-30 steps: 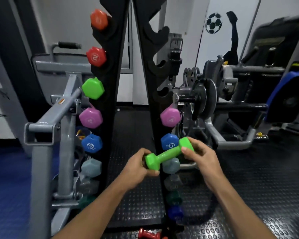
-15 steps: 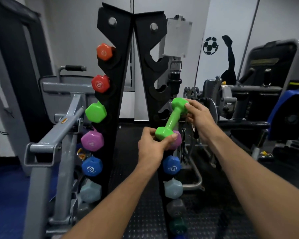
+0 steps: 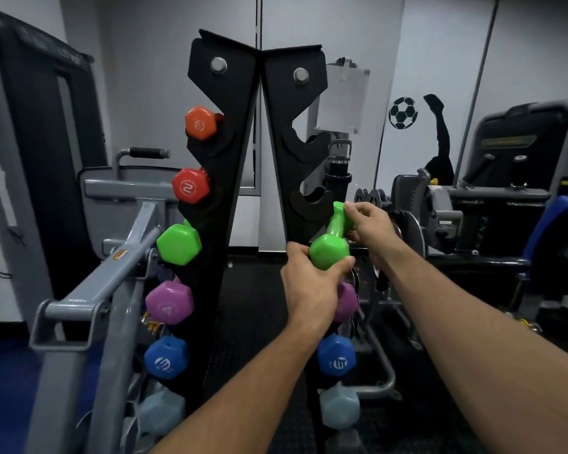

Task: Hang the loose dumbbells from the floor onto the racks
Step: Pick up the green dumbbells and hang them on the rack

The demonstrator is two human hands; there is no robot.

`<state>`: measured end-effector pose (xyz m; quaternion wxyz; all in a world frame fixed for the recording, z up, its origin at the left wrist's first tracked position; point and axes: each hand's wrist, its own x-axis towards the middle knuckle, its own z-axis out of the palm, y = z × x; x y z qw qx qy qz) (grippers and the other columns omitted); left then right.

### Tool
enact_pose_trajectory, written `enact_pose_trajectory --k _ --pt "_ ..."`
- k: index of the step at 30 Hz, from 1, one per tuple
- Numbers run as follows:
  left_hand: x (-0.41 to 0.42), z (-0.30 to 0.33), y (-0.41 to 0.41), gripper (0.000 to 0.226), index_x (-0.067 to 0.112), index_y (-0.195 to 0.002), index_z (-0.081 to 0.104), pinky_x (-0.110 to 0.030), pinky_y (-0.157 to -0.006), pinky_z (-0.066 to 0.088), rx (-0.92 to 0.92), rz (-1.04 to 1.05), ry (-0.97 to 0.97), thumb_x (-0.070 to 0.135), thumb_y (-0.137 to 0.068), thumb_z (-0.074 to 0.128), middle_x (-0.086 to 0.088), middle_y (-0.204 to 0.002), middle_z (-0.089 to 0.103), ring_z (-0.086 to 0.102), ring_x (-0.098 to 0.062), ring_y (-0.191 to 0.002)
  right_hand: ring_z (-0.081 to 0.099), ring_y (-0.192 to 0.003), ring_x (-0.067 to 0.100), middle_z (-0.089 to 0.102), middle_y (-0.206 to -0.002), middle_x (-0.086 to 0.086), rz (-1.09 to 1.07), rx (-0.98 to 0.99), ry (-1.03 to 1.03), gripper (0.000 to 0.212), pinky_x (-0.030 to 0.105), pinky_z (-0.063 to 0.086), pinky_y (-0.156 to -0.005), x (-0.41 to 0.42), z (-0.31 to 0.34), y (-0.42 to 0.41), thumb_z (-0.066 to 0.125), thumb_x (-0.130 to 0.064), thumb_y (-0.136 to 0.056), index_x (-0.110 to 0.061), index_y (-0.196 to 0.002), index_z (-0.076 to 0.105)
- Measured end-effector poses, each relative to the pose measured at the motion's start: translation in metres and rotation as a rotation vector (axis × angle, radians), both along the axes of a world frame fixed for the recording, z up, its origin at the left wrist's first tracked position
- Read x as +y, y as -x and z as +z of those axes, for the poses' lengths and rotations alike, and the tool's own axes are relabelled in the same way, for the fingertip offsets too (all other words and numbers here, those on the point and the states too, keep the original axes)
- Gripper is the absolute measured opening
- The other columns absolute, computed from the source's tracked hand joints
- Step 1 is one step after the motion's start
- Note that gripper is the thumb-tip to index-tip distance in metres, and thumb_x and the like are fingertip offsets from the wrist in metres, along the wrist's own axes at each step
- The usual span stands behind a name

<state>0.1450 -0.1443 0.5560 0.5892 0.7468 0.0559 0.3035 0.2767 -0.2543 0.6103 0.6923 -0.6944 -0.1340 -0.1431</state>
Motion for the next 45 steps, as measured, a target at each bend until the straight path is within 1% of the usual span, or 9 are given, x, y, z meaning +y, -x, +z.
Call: enact_pose_trajectory --k 5,10,14,23,29,34,38,42,45 --pt "0.005 0.007 -0.006 0.060 0.019 -0.099 0.052 -0.014 -0.057 0.045 0.019 0.039 -0.012 0.048 -0.066 0.093 0.005 -0.091 0.065 0.064 -0.006 -0.075 0.045 -0.033 -0.003 0.051 -0.066 -0.001 0.033 0.038 0.080 0.020 0.014 0.036 -0.034 0.015 -0.002 -0.007 0.057 -0.023 -0.106 -0.013 -0.090 0.063" --pt "0.008 0.009 -0.012 0.064 0.021 -0.091 0.053 -0.039 -0.068 0.063 0.037 0.088 -0.022 0.053 -0.057 0.096 0.002 -0.086 0.069 0.072 -0.016 -0.072 0.059 -0.049 0.003 0.069 -0.074 -0.002 0.094 0.119 0.067 0.027 0.018 0.046 -0.045 0.015 -0.007 -0.014 0.047 -0.020 -0.110 -0.014 -0.102 0.072" --pt "0.006 0.017 -0.007 0.063 0.018 -0.094 0.053 -0.031 -0.065 0.060 0.044 0.100 -0.097 0.054 -0.061 0.094 0.005 -0.085 0.065 0.067 -0.011 -0.073 0.067 -0.084 0.021 0.074 -0.099 0.010 0.144 0.156 0.074 0.029 0.033 0.055 -0.078 0.017 -0.009 -0.018 0.044 -0.012 -0.109 -0.009 -0.117 0.072" --pt "0.009 0.021 -0.004 0.066 0.018 -0.104 0.051 -0.038 -0.073 0.063 0.019 0.131 -0.293 0.062 -0.069 0.085 0.002 -0.090 0.064 0.068 -0.017 -0.081 0.061 -0.054 0.007 0.062 -0.072 0.003 0.127 0.140 0.122 0.030 0.019 0.049 -0.046 0.028 -0.014 -0.010 0.049 -0.015 -0.109 -0.011 -0.081 0.061" --pt "0.012 0.019 -0.002 0.058 0.019 -0.101 0.050 -0.036 -0.071 0.062 0.018 0.088 -0.304 0.058 -0.074 0.084 0.003 -0.088 0.064 0.067 -0.014 -0.079 0.058 -0.044 0.005 0.060 -0.061 -0.001 0.182 0.188 0.072 0.035 0.018 0.046 -0.042 0.025 -0.010 0.006 0.050 -0.011 -0.107 -0.013 -0.073 0.059" --pt "0.025 0.017 0.006 0.054 0.023 -0.104 0.053 -0.021 -0.056 0.040 0.013 0.154 -0.372 0.058 -0.075 0.082 0.011 -0.083 0.059 0.060 -0.009 -0.075 0.070 -0.073 0.014 0.076 -0.088 0.003 0.071 0.117 0.074 0.034 0.027 0.054 -0.064 0.020 -0.009 0.034 0.054 -0.040 -0.106 -0.017 -0.089 0.074" --pt "0.038 0.010 0.005 0.078 0.022 -0.127 0.045 -0.031 -0.078 0.051 -0.027 0.159 -0.372 0.053 -0.069 0.088 0.002 -0.118 0.062 0.064 -0.018 -0.101 0.071 -0.088 0.016 0.076 -0.093 -0.001 -0.162 -0.136 0.223 0.037 0.035 0.055 -0.076 0.011 -0.028 0.067 0.051 -0.050 -0.105 -0.023 -0.099 0.076" --pt "0.048 0.004 -0.005 0.128 0.027 -0.159 0.010 -0.046 -0.107 0.048 0.066 -0.020 -0.399 0.031 -0.064 0.096 -0.004 -0.150 0.047 0.054 -0.027 -0.131 0.064 -0.110 0.003 0.068 -0.121 -0.010 -0.209 -0.355 0.397 0.045 0.024 0.055 -0.093 0.010 -0.040 0.102 0.068 -0.049 -0.095 -0.023 -0.132 0.064" --pt "0.050 -0.007 -0.014 0.138 0.048 -0.155 -0.016 -0.055 -0.094 0.056 0.145 -0.089 -0.455 0.025 -0.069 0.090 -0.007 -0.130 0.063 0.066 -0.031 -0.111 0.055 -0.124 0.012 0.054 -0.139 -0.006 -0.285 -0.463 0.726 0.074 0.031 0.049 -0.105 0.018 -0.046 0.114 0.081 -0.044 -0.083 -0.024 -0.146 0.048"
